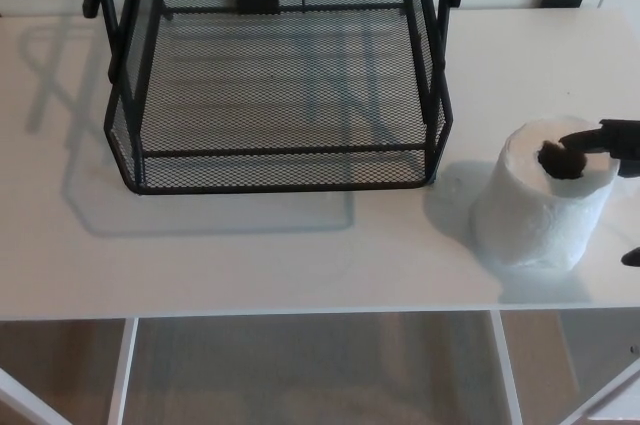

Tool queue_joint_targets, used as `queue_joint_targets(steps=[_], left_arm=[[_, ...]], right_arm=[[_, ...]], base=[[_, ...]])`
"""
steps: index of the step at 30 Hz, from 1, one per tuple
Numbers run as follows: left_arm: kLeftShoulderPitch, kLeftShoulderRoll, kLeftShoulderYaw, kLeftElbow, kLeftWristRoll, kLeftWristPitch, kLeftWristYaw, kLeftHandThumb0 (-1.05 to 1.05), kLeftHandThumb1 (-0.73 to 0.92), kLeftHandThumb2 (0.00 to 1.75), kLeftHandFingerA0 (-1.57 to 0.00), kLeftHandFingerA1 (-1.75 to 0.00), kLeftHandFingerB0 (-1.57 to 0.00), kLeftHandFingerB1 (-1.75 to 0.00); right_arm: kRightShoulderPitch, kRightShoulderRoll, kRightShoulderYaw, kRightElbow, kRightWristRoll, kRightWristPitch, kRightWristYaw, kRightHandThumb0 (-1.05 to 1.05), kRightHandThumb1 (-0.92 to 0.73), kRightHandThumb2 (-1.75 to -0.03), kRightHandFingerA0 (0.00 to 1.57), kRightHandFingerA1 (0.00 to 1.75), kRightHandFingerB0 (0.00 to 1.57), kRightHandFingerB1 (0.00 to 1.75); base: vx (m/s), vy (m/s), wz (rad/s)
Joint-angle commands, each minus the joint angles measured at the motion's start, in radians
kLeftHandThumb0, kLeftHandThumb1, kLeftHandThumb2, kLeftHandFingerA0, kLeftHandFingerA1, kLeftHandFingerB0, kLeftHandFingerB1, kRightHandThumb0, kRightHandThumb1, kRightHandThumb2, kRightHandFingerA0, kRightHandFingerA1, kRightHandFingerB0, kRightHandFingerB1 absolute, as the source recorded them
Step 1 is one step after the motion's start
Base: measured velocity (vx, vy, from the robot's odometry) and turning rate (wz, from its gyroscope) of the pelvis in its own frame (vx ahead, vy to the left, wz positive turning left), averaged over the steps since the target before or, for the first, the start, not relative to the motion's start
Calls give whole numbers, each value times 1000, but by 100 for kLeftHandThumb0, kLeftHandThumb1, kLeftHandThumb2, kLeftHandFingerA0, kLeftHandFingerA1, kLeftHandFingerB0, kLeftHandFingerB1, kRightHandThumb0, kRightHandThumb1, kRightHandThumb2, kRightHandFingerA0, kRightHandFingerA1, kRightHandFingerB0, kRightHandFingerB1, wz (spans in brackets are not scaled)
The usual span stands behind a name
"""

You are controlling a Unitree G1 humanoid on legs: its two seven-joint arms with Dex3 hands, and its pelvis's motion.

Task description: The robot walks towards a desk on which a file tray is kept in the middle and a toilet paper roll is kept on its right. The robot uses its right hand to hook on finger in the gap of the roll and grabs it, lifts it and places it on the tray.

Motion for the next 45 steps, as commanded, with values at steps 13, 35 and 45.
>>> queue_joint_targets(steps=[13, 35, 45], left_arm=[[-7, 22, -3, -9, -11, -23, 6, -59, 63, 102, -38, -64, -17, -51], [-25, -1, -10, 14, -10, -6, 27, -56, 64, 102, -40, -65, -19, -52], [-24, 0, -39, 15, 21, -20, 42, -58, 83, 64, -43, -55, -30, -41]], right_arm=[[4, -1, 62, 52, -149, -115, -49, -46, -58, -60, 29, 44, 9, 22], [-72, 76, 311, 179, -652, -246, -594, -23, -65, -59, 91, 156, 83, 53], [-47, 143, 316, 277, -657, -244, -806, -29, -52, -59, 91, 160, 97, 62]], base=[[0, 0, 0], [0, 0, 0], [0, 0, 0]])
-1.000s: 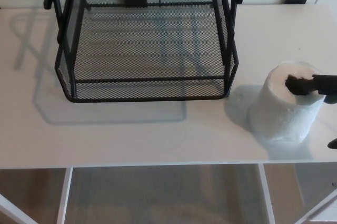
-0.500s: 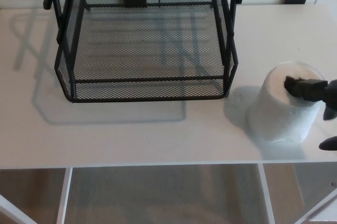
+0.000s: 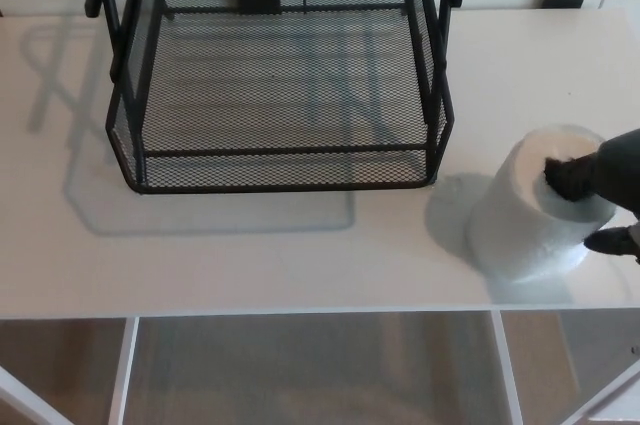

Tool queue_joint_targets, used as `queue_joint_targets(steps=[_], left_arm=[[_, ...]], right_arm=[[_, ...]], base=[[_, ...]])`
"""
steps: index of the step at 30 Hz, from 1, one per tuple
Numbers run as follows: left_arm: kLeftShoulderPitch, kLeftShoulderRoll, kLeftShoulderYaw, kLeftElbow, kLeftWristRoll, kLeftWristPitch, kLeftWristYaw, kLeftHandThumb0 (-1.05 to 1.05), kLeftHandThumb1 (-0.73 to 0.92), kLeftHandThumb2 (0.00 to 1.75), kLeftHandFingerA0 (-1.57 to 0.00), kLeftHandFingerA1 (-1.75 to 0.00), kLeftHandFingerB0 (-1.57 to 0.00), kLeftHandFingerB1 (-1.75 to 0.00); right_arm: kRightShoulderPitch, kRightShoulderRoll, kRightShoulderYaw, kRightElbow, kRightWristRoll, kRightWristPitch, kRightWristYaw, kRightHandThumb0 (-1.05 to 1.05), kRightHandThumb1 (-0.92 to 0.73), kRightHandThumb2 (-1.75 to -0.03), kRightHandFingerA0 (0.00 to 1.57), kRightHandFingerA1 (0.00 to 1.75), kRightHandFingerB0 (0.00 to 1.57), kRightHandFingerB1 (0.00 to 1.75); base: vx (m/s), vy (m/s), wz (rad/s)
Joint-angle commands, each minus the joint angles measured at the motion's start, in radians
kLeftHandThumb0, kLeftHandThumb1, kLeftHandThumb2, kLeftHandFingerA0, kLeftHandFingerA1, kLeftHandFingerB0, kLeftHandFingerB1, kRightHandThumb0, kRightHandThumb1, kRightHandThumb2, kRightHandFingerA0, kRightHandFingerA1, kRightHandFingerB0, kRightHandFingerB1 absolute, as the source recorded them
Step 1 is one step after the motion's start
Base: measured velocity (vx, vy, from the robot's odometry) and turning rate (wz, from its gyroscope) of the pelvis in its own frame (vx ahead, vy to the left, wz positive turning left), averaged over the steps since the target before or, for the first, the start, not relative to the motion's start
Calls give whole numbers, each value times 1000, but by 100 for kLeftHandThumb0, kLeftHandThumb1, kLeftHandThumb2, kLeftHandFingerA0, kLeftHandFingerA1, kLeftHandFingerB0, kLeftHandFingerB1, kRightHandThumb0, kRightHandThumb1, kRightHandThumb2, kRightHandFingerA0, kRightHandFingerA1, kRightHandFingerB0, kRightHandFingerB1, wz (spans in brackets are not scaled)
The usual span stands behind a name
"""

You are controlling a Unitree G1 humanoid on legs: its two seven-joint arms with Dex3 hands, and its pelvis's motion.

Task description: The robot walks towards a desk on which a file tray is kept in the middle and a toilet paper roll is kept on its right. The robot uses its right hand to hook on finger in the gap of the roll and grabs it, lifts it and places it on the tray.

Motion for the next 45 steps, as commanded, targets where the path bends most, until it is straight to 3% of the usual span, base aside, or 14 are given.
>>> queue_joint_targets(steps=[1, 6, 7, 8, 10, 11, 12, 13, 24, 28, 29, 39, 40, 45], left_arm=[[3, 14, -18, 1, 14, -20, 40, -56, 83, 64, -41, -56, -29, -42], [6, 11, -11, -9, 4, -17, 26, -59, 81, 65, -41, -57, -30, -43], [8, 12, -13, -14, 5, -17, 18, -54, 65, 104, -40, -66, -20, -52], [11, 12, -9, -20, 0, -14, 18, -57, 82, 65, -41, -58, -29, -44], [16, 15, -13, -24, 4, -18, 21, -58, 82, 65, -42, -58, -30, -44], [22, 20, -20, -24, 12, -27, 17, -55, 66, 105, -39, -65, -19, -52], [24, 21, -25, -23, 17, -35, 12, -55, 66, 105, -39, -65, -19, -52], [16, 15, -3, -24, -7, -5, 30, -59, 79, 65, -45, -60, -32, -45], [17, 16, -19, 1, 10, -20, 56, -61, 81, 66, -43, -57, -30, -43], [30, 20, -33, -5, 20, -47, 47, -62, 86, 65, -42, -55, -31, -43], [35, 21, -32, -10, 15, -51, 36, -56, 66, 105, -40, -64, -20, -52], [28, 23, -26, -6, 8, -43, 34, -58, 67, 105, -39, -64, -20, -52], [29, 21, -24, -6, 7, -45, 42, -60, 85, 65, -45, -57, -33, -44], [25, 17, -23, -8, 3, -32, 40, -63, 82, 65, -41, -58, -31, -44]], right_arm=[[42, 83, 54, 146, -197, -80, -387, -26, -53, -56, 94, 153, 98, 60], [80, 116, 35, 152, -168, -65, -414, -22, -58, -60, 94, 140, 96, 60], [83, 111, 27, 153, -157, -81, -419, -17, -59, -68, 98, 133, 96, 66], [86, 103, 14, 141, -141, -87, -403, -16, -60, -69, 96, 138, 95, 67], [86, 81, -17, 107, -113, -85, -362, -19, -62, -64, 95, 131, 95, 63], [79, 65, -43, 94, -91, -92, -345, -20, -61, -62, 94, 135, 95, 64], [77, 56, -55, 93, -90, -103, -349, -20, -61, -62, 94, 135, 95, 64], [78, 42, -83, 72, -69, -96, -311, -22, -63, -61, 93, 135, 94, 61], [-62, -45, -308, -4, 106, -74, -73, -20, -68, -63, 84, 156, 91, 61], [-156, -46, -353, 1, 139, -74, -41, -20, -69, -64, 83, 144, 91, 60], [-231, -42, -364, 5, 162, -65, -14, -21, -70, -64, 82, 143, 89, 62], [-611, 112, -341, 95, 248, -34, 44, -21, -67, -70, 87, 159, 89, 64], [-661, 146, -318, 112, 245, -45, 51, -18, -68, -69, 84, 159, 93, 67], [-751, 234, -240, 97, 217, 18, 125, -24, -68, -68, 96, 139, 93, 67]], base=[[0, 0, 0], [0, 0, 0], [0, 0, 0], [0, 0, 0], [0, 0, 0], [0, 0, 0], [0, 0, 0], [0, 0, 0], [0, 0, 0], [0, 0, 0], [0, 0, 0], [0, 0, 0], [0, 0, 0], [0, 0, 0]])
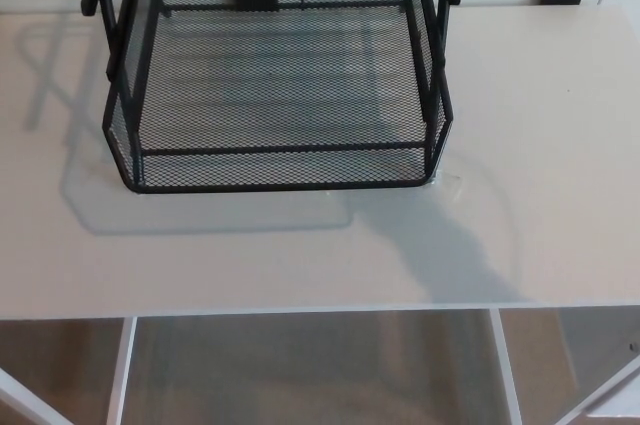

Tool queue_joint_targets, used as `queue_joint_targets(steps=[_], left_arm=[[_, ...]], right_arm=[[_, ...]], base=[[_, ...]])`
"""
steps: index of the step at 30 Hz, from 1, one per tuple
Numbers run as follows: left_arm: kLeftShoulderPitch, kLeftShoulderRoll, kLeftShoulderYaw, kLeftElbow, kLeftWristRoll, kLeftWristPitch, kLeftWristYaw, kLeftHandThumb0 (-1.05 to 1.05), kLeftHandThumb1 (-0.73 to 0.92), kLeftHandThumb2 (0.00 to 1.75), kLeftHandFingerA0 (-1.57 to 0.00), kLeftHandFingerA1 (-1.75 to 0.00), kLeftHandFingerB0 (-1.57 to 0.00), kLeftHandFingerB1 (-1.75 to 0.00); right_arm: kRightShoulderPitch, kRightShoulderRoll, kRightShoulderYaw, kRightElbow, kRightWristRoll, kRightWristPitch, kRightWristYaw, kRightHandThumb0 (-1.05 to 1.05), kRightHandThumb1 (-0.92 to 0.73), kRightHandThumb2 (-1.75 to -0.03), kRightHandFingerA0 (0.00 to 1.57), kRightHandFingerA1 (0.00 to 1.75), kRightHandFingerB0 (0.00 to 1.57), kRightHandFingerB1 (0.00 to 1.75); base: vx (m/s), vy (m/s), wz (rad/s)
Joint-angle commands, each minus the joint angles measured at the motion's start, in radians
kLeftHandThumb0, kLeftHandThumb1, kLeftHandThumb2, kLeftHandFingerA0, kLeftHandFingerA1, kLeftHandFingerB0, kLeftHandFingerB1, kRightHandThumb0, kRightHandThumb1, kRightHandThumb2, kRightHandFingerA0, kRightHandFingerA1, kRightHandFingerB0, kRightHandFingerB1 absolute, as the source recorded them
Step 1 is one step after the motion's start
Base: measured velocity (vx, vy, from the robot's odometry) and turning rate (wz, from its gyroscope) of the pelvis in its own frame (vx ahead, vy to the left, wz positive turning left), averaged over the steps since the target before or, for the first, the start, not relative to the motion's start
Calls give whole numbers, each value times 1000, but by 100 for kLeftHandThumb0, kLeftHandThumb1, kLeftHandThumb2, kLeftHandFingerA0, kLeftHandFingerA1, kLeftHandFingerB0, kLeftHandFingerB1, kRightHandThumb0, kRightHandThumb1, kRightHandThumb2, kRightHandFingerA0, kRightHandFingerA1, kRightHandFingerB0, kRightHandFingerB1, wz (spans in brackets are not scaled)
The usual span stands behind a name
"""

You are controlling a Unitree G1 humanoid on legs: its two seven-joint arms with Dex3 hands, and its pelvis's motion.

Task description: The robot walks towards a desk on which a file tray is kept in the middle and a toilet paper roll is kept on its right. The robot uses its right hand to hook on finger in the gap of the roll and grabs it, lifts it and places it on the tray.

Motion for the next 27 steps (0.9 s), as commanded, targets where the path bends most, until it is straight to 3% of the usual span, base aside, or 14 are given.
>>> queue_joint_targets(steps=[1, 2, 3, 4, 7, 16, 17, 19, 21, 22, 23, 25, 26, 27], left_arm=[[4, 19, -4, -5, 0, -36, -3, -57, 66, 105, -40, -65, -21, -53], [3, 17, 2, -6, -8, -33, -3, -62, 83, 65, -41, -58, -31, -45], [-1, 16, 3, -5, -9, -22, 4, -61, 82, 65, -42, -58, -32, -44], [0, 16, 8, -5, -15, -22, -6, -56, 67, 105, -39, -65, -22, -53], [-4, 8, 18, 3, -24, -24, -13, -57, 67, 104, -37, -64, -19, -52], [-1, -3, 24, 2, -25, -35, -16, -55, 67, 104, -37, -64, -18, -52], [-9, -7, 28, 1, -30, -32, -17, -58, 84, 65, -37, -58, -27, -43], [-18, -9, 24, 3, -22, -24, -3, -59, 82, 64, -41, -58, -29, -44], [-18, -8, 20, 1, -18, -27, -10, -59, 83, 64, -39, -58, -28, -44], [-18, -8, 22, -2, -23, -22, -15, -57, 66, 103, -37, -65, -19, -52], [-18, -8, 24, -8, -26, -16, -20, -55, 65, 104, -39, -65, -20, -52], [-18, -7, 32, -10, -33, -13, -30, -56, 65, 104, -38, -66, -19, -53], [-20, -4, 29, -12, -29, -8, -26, -60, 83, 66, -38, -59, -28, -44], [-23, -5, 32, -11, -29, -10, -24, -59, 66, 103, -37, -65, -20, -53]], right_arm=[[-146, 105, 86, 4, 36, 91, 142, -24, -70, -68, 95, 140, 92, 66], [-166, 122, 109, 12, 24, 95, 154, -25, -69, -66, 91, 143, 91, 66], [-180, 134, 125, 15, 16, 110, 170, -25, -70, -64, 90, 139, 90, 64], [-202, 158, 153, 26, -1, 125, 182, -24, -68, -61, 87, 108, 92, 61], [-252, 205, 215, 76, 1, 145, 254, -23, -72, -66, 76, 154, 84, 67], [-381, 306, 373, 313, 4, 153, 480, -25, -70, -60, 81, 114, 87, 65], [-390, 314, 389, 333, -6, 154, 490, -26, -68, -60, 81, 114, 88, 63], [-369, 329, 410, 341, -12, 139, 485, -27, -70, -62, 80, 113, 91, 60], [-359, 339, 419, 341, -13, 144, 479, -26, -70, -61, 79, 118, 89, 63], [-351, 342, 422, 345, -7, 131, 478, -27, -68, -60, 82, 109, 90, 62], [-333, 350, 427, 348, 0, 111, 475, -28, -66, -60, 83, 109, 91, 62], [-300, 362, 445, 350, -4, 101, 467, -23, -67, -66, 87, 109, 92, 68], [-285, 361, 448, 350, -6, 85, 453, -22, -67, -69, 88, 116, 94, 69], [-271, 361, 450, 354, -5, 67, 441, -23, -67, -70, 88, 117, 92, 71]], base=[[0, 0, 0], [0, 0, 0], [0, 0, 0], [0, 0, 0], [0, 0, 0], [0, 0, 0], [0, 0, 0], [0, 0, 0], [0, 0, 0], [0, 0, 0], [0, 0, 0], [0, 0, 0], [0, 0, 0], [0, 0, 0]])
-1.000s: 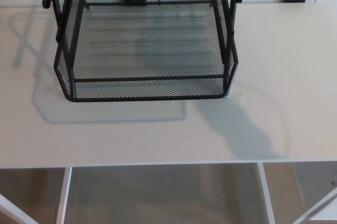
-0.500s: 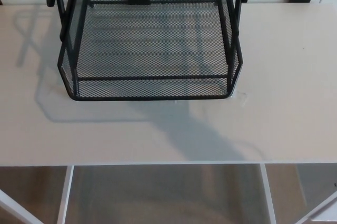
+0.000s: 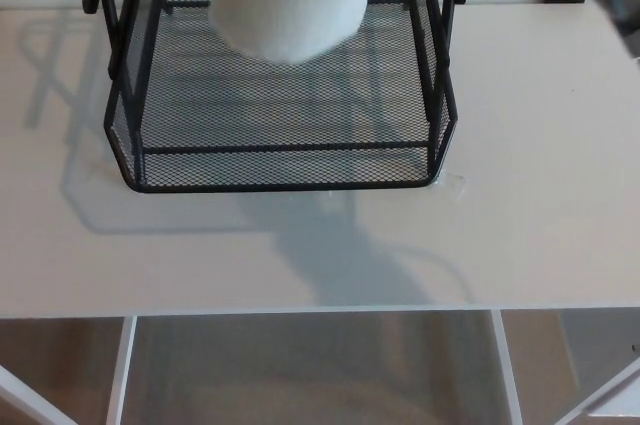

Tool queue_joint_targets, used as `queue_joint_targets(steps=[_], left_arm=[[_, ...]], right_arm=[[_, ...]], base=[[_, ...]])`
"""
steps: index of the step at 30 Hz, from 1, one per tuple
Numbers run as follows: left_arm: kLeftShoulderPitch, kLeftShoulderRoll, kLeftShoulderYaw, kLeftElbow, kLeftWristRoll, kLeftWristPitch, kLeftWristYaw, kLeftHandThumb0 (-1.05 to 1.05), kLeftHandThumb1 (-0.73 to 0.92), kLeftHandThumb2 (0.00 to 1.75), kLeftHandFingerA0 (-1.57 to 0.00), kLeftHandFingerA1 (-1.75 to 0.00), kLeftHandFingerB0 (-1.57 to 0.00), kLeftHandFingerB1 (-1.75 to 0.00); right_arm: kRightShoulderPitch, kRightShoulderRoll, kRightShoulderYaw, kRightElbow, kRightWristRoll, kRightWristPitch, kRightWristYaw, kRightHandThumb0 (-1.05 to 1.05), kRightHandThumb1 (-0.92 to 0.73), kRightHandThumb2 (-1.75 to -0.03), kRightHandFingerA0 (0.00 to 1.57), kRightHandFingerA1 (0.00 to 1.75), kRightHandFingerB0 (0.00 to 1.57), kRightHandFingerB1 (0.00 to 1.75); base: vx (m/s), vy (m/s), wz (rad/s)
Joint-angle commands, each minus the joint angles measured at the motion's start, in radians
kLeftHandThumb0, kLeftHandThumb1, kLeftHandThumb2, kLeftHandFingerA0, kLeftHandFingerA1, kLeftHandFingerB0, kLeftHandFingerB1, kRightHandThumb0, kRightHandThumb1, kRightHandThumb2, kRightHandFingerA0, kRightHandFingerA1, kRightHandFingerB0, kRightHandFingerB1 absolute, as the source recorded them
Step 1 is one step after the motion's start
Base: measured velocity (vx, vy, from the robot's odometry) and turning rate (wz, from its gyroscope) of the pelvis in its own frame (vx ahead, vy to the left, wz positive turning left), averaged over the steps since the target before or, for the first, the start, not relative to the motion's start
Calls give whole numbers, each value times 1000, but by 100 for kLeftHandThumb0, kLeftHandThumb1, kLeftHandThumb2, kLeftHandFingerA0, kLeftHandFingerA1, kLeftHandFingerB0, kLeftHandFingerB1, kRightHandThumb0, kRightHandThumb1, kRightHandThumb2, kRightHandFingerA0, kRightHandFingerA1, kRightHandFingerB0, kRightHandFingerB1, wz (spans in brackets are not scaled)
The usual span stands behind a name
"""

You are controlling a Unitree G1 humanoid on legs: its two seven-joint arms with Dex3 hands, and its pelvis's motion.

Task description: The robot walks towards a desk on which a file tray is kept in the middle and a toilet paper roll is kept on its right. The robot uses its right hand to hook on finger in the gap of the roll and grabs it, lifts it and places it on the tray.

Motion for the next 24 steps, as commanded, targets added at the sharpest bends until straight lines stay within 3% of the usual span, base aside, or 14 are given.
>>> queue_joint_targets(steps=[1, 10, 14, 15, 16, 17, 19, 20, 22, 24], left_arm=[[-8, 8, 14, -6, -27, -9, -14, -57, 66, 103, -37, -65, -20, -53], [-18, 7, 16, 9, -20, -11, -15, -60, 68, 102, -34, -63, -21, -53], [-7, 8, 4, -8, -10, -17, -8, -53, 66, 104, -38, -64, -20, -53], [-6, 8, 5, -10, -11, -17, -8, -57, 84, 65, -39, -57, -30, -44], [-6, 9, -1, -7, -6, -22, -10, -58, 84, 65, -38, -56, -29, -44], [-8, 7, 8, -4, -16, -19, -16, -58, 67, 103, -36, -64, -20, -52], [-19, 4, 20, 2, -27, -1, -4, -57, 65, 102, -37, -64, -22, -53], [-10, 9, 7, 7, -9, -16, -4, -57, 66, 103, -38, -64, -21, -53], [-10, 8, 20, 11, -25, -12, -18, -59, 65, 102, -36, -64, -20, -53], [-10, 9, 7, 6, -11, -14, -12, -57, 65, 103, -37, -64, -20, -53]], right_arm=[[36, 20, 32, 24, -5, -40, 60, -24, -69, -67, 87, 113, 92, 69], [101, 40, 26, -4, -16, -17, 44, -23, -68, -71, 87, 134, 90, 79], [98, 14, 73, -16, -96, -92, -3, -26, -64, -65, 85, 135, 89, 76], [94, 11, 87, -23, -117, -87, -6, -26, -62, -63, 85, 135, 90, 74], [97, 7, 91, -28, -126, -102, -22, -23, -60, -65, 88, 133, 91, 73], [99, -8, 109, -43, -162, -123, -50, -24, -59, -63, 87, 135, 92, 69], [100, -15, 122, -53, -185, -127, -66, -24, -57, -64, 86, 140, 92, 68], [117, -15, 127, -67, -195, -134, -88, -21, -57, -66, 83, 151, 91, 72], [131, -29, 146, -73, -241, -186, -167, -21, -59, -77, 84, 155, 89, 89], [144, -36, 151, -79, -259, -199, -200, -24, -63, -75, 84, 161, 86, 83]], base=[[0, 0, 0], [0, 0, 0], [0, 0, 0], [0, 0, 0], [0, 0, 0], [0, 0, 0], [0, 0, 0], [0, 0, 0], [0, 0, 0], [0, 0, 0]])
